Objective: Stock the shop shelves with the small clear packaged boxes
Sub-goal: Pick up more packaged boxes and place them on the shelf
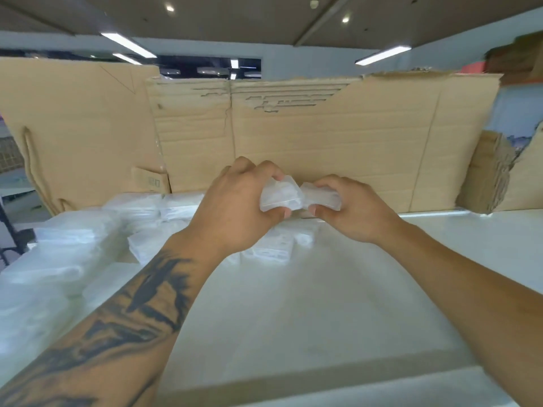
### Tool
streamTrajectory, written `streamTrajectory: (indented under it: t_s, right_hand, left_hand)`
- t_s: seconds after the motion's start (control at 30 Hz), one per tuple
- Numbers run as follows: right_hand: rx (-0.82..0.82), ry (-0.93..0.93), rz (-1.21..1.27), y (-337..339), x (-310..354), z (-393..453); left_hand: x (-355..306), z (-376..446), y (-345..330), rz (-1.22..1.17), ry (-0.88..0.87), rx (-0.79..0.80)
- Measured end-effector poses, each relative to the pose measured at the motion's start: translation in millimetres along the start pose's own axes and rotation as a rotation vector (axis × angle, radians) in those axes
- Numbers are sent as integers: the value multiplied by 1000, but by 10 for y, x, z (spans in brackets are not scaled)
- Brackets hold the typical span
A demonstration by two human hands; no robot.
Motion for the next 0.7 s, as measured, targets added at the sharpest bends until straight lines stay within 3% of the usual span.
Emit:
streamTrajectory:
  t_s: [0.3, 0.7]
  right_hand:
    - [-57, -44, 101, 795, -294, -994]
    - [-211, -19, 340, 1970, -1516, -3068]
  left_hand:
    - [-813, -293, 124, -145, -14, -30]
    - [-2994, -956, -570, -213, -57, -61]
Point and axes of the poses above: each hand's wrist, its own z-axis towards the middle knuckle, its own y-axis out of the back of the hand, x = y × z, the point moved 5 cm from there along z, towards the middle knuckle, and after that the axes turned 8 degrees about -y, right-handed, at the moved point
